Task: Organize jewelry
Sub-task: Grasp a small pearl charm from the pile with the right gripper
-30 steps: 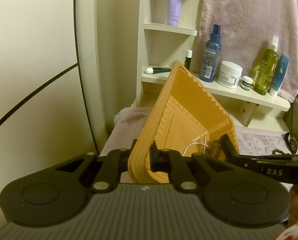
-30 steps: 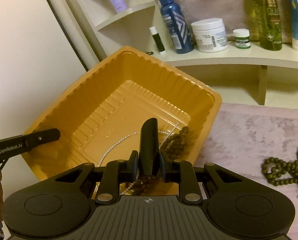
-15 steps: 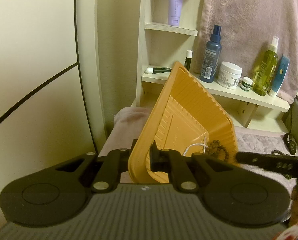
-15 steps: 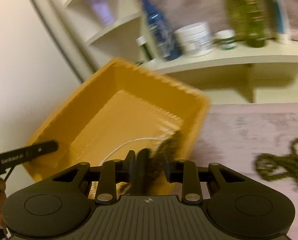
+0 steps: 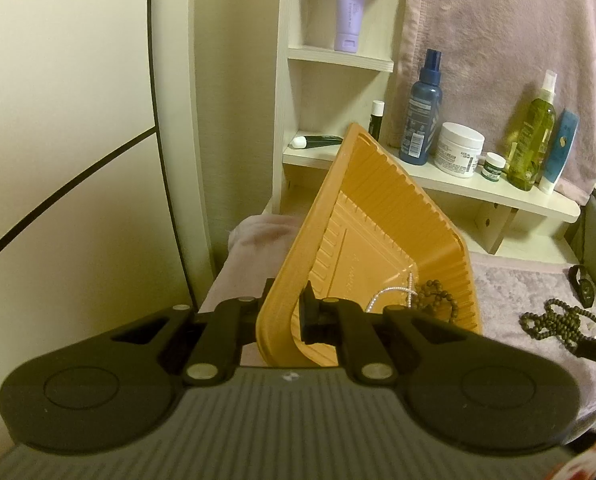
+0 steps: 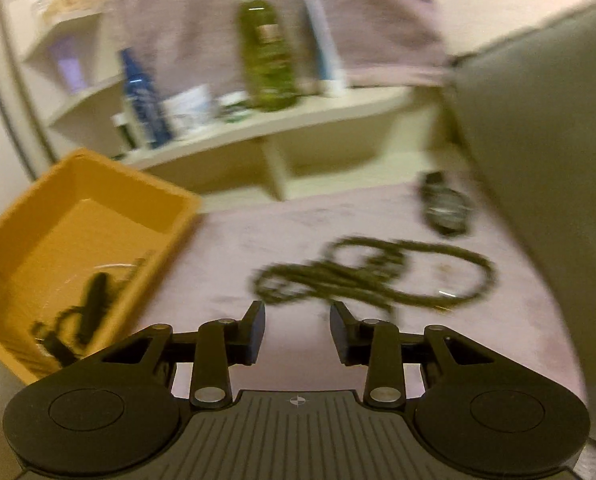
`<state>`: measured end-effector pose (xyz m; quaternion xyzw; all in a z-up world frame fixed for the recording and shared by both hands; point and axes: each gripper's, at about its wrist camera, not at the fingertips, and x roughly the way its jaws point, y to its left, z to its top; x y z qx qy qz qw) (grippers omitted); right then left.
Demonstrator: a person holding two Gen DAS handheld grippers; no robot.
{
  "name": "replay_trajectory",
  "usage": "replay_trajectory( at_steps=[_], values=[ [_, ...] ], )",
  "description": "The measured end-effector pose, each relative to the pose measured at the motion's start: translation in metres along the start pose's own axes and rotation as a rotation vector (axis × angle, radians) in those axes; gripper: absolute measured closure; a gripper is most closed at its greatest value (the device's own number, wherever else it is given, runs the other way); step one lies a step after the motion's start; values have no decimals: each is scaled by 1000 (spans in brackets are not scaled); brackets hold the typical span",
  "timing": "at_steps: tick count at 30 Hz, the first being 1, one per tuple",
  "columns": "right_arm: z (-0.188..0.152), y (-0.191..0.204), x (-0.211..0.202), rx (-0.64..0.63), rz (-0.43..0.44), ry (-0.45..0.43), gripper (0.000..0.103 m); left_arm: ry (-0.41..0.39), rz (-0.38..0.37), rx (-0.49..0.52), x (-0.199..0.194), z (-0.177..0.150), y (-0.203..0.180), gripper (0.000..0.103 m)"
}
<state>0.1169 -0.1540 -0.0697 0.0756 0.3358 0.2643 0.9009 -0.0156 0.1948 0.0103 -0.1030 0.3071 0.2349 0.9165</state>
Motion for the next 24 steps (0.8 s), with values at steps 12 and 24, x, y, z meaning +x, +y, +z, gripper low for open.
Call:
replay_trajectory(
  at_steps=[12,24],
  values=[
    [-2,-59,-3,7,-165,6,67,5,12,12,-1,1,-4,95],
    [3,-57,27,-143,-174,14,67,7,14,18,0,2,-6,95]
  ],
)
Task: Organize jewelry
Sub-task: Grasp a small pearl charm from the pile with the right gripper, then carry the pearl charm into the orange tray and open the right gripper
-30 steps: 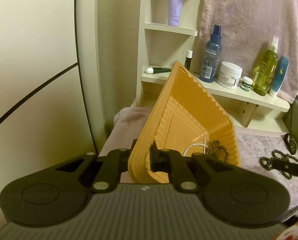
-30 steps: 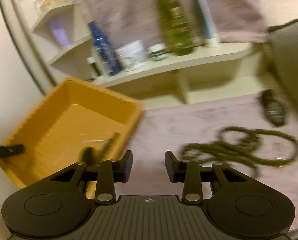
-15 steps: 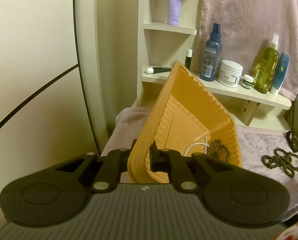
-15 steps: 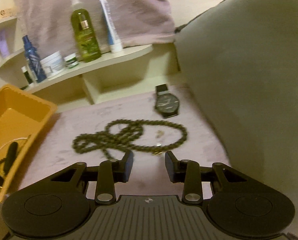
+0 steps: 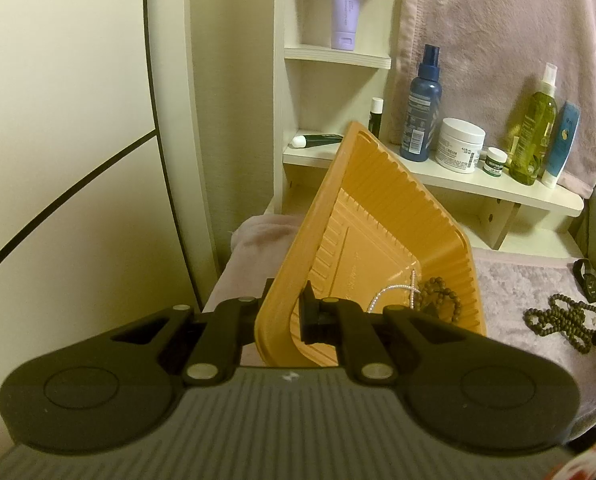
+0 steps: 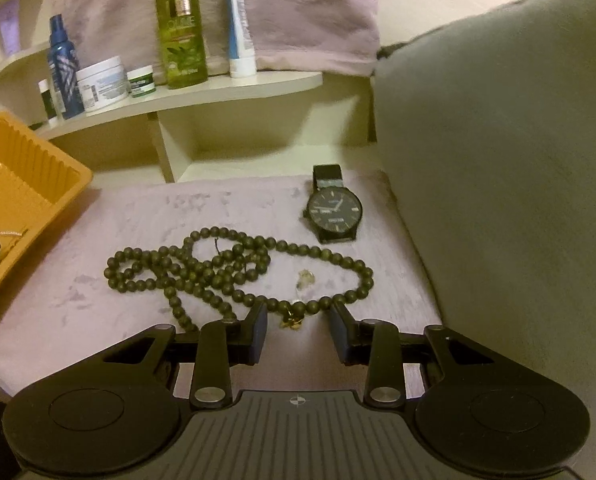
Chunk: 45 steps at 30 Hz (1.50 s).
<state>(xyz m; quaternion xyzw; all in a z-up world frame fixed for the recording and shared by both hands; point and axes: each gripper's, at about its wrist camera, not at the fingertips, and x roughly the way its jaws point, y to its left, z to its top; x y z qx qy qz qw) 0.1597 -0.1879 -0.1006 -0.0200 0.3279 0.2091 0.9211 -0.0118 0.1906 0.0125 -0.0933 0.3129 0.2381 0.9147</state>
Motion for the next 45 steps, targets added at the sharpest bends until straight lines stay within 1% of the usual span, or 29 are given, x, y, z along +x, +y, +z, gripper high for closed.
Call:
replay_trajectory(
  at_steps=[6,8,10,12,13,14,21,25,27,30,34,39,42,45],
  values=[
    [-2,5,5,-62,-1,-25,68,-1,1,2,0,0,0,95],
    [-3,4,5,-69,2,-29,72,0,2,3,0,0,-1,95],
    [-3,4,4,-68,4,-26,80,0,1,3,0,0,-1,95],
    [-4,5,3,-73,4,-25,85,-1,2,2,0,0,-1,95],
    [-4,5,2,-77,5,-25,91,-1,2,3,0,0,-1,95],
    [-5,6,1,-80,6,-26,92,0,1,4,0,0,0,95],
    [-4,14,-12,-90,5,-50,93,-1,-2,3,0,0,0,95],
    [1,26,-23,-95,35,-68,93,-1,-2,2,0,0,0,95],
    [5,36,-27,-102,64,-79,92,-1,-2,2,0,0,0,95],
    [15,58,-34,-117,139,-92,93,-1,-2,1,0,0,0,95],
    [28,97,-36,-135,273,-89,93,-3,-2,-2,0,0,0,94],
    [42,144,-34,-145,415,-79,93,-4,-6,-6,-1,0,0,94],
    [46,170,-31,-167,482,-65,93,-7,-10,-8,-1,1,0,94],
    [49,191,-28,-193,528,-47,93,-8,-11,-11,-1,0,1,94]
  ],
)
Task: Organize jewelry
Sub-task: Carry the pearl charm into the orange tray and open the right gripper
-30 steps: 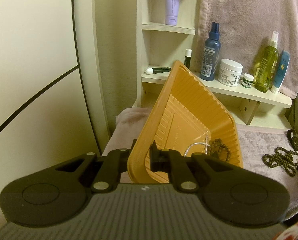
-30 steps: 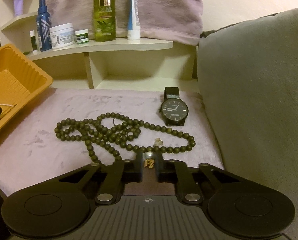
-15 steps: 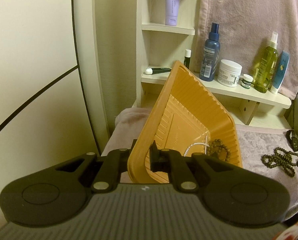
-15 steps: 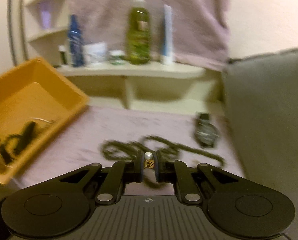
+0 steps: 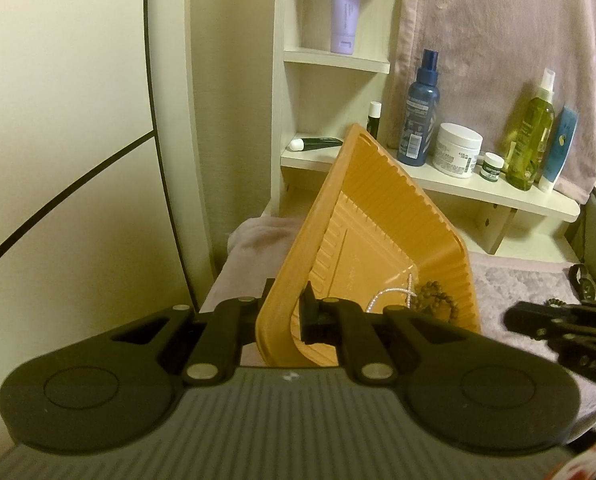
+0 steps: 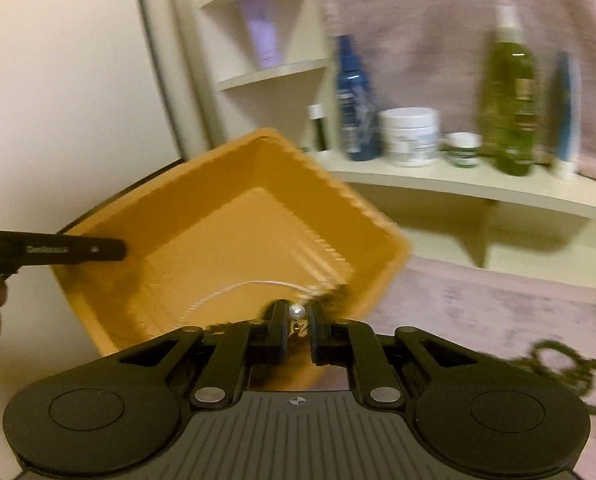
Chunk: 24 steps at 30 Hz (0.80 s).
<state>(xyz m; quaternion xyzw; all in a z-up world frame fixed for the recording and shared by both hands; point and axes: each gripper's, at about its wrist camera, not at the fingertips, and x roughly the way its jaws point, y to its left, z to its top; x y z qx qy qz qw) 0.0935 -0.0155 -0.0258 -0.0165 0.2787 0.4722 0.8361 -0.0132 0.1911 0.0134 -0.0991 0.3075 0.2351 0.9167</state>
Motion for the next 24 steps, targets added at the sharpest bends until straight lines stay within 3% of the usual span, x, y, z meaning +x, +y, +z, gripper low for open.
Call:
replay_trajectory(
  at_steps=[10,22,24],
  values=[
    [-3,18,30,-9,62,68,92,0,-4,-4,-1,0,1,94],
    [3,23,33,-10,91,52,92,0,-3,-4,-1,0,1,94],
    [4,24,34,-16,88,55,85,1,-3,-5,-1,0,1,94]
  ],
)
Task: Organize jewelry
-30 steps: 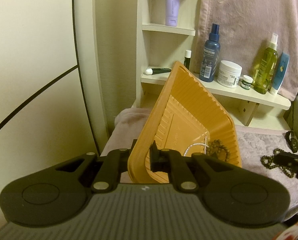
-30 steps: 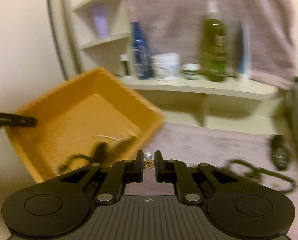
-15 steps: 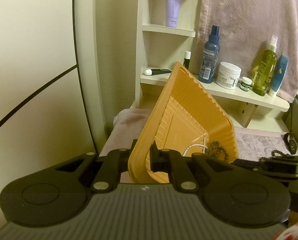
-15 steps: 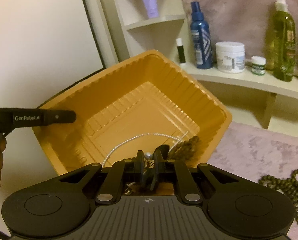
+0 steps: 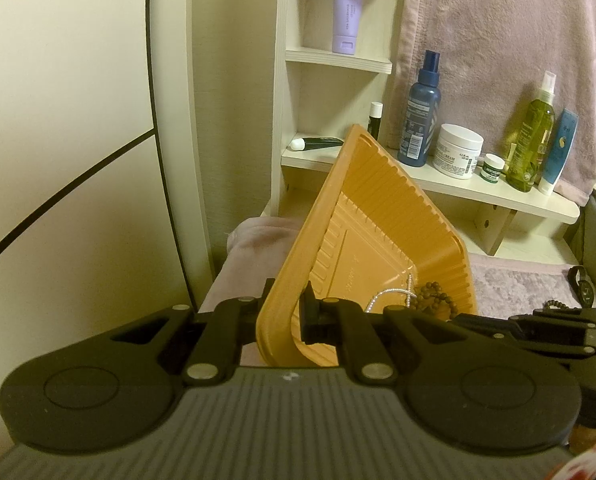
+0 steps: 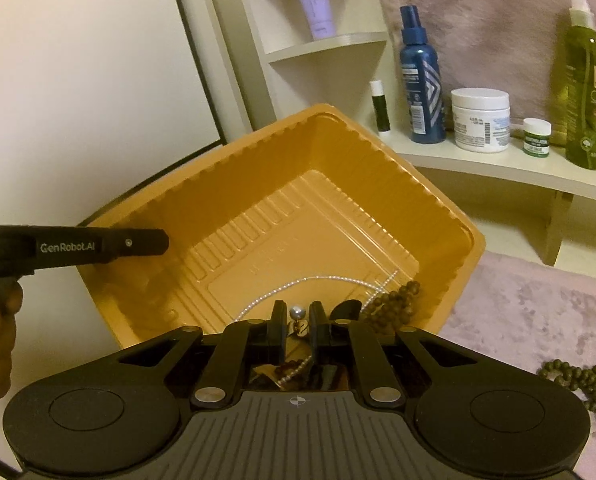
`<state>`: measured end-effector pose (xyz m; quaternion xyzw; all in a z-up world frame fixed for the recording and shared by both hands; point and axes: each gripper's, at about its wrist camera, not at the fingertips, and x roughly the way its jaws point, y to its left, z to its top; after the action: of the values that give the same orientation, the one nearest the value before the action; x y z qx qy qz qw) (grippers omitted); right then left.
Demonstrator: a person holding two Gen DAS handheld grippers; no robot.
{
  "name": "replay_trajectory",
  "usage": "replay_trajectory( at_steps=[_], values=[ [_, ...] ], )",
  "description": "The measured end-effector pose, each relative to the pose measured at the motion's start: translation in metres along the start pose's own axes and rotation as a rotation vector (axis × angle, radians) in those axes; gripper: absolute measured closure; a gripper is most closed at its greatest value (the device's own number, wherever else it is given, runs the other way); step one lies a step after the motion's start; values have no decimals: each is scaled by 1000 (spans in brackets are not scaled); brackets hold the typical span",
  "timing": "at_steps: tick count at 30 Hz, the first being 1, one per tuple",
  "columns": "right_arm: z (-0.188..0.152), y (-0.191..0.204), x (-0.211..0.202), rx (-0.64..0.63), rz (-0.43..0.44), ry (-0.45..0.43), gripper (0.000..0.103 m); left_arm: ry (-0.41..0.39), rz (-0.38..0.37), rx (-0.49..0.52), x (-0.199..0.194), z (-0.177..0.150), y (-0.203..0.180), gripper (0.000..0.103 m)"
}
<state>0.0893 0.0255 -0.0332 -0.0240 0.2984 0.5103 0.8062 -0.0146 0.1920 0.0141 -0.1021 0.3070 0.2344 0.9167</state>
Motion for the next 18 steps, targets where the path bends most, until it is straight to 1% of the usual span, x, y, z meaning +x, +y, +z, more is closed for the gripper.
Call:
replay_trajectory(
  at_steps=[1,3,5,9,13,18],
  values=[
    [0,-1,-1,2,-3,-6,74,0,0,0,0,0,0,94],
    [0,-3,-4,18,-4,-23,60,0,-1,0,0,0,0,94],
    [1,-8,-9,31,-13,-36,60,0,-1,1,0,0,0,94],
    [1,-25,-26,80,-64,-69,60,0,-1,0,0,0,0,94],
    [-9,-51,-44,161,-141,-88,60,-1,0,0,0,0,0,94],
    [-29,-79,-68,216,-255,-105,60,0,-2,2,0,0,-1,94]
  ],
)
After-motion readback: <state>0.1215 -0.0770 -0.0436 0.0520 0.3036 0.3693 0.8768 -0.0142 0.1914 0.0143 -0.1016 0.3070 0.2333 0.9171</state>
